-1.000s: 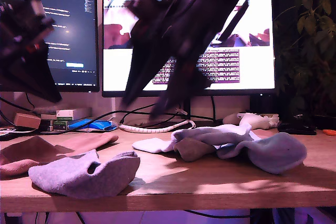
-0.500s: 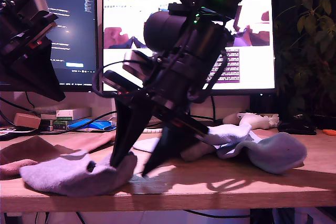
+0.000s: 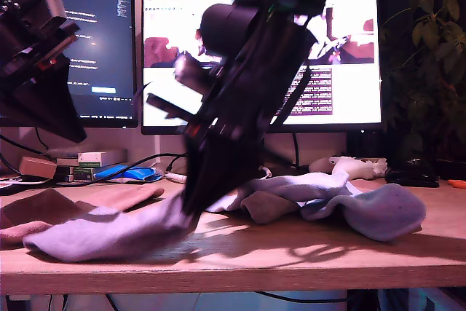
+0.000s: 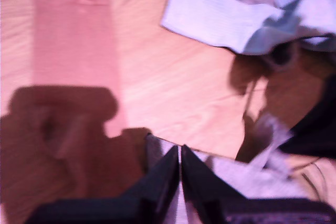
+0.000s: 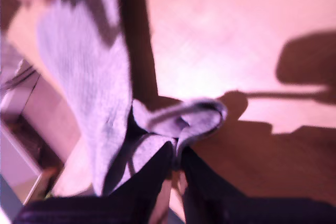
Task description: Pair up the socks based on colour and pattern, by placing them on top of one another
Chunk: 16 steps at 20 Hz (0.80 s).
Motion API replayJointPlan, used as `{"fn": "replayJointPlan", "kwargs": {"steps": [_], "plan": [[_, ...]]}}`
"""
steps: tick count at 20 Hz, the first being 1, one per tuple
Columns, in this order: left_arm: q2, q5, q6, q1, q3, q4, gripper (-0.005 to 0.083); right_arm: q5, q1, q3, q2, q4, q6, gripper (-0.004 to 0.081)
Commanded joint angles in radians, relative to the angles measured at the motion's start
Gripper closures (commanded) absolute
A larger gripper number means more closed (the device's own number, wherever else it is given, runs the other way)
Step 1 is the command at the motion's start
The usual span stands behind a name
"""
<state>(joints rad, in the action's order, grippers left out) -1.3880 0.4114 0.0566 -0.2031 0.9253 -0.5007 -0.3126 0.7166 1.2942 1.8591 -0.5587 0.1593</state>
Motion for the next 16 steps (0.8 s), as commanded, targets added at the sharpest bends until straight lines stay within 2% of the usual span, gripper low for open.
{"fn": "replayJointPlan", "kwargs": {"steps": [1,5,9,12,14,15,16], "plan": [[0.011,-0.011,0.004,-0.005,-0.020,0.005,0.0797,0.026,-0.020,0.017,-0.074,-0.014,-0.010,0.0784],[-0.034,-0.039,0.003,-0.005,-0.021,0.035,0.0797,0.145,-0.082,0.017,-0.212,-0.069,-0.061,0.0784],[-0.101,-0.045,0.003,-0.008,-0.021,0.167,0.0797,0.293,-0.165,0.017,-0.326,-0.163,-0.106,0.0783],[-0.174,-0.100,0.003,-0.011,-0.021,0.251,0.0797,0.449,-0.225,0.017,-0.414,-0.183,-0.130,0.0783],[-0.229,-0.117,0.003,-0.011,-0.021,0.286,0.0797,0.451,-0.256,0.018,-0.470,-0.192,-0.142,0.0781],[-0.257,-0.133,0.003,-0.011,-0.021,0.307,0.0797,0.445,-0.270,0.018,-0.487,-0.212,-0.142,0.0748],[-0.286,-0.145,0.003,-0.013,-0.021,0.326,0.0797,0.442,-0.279,0.018,-0.494,-0.238,-0.141,0.0679]]}}
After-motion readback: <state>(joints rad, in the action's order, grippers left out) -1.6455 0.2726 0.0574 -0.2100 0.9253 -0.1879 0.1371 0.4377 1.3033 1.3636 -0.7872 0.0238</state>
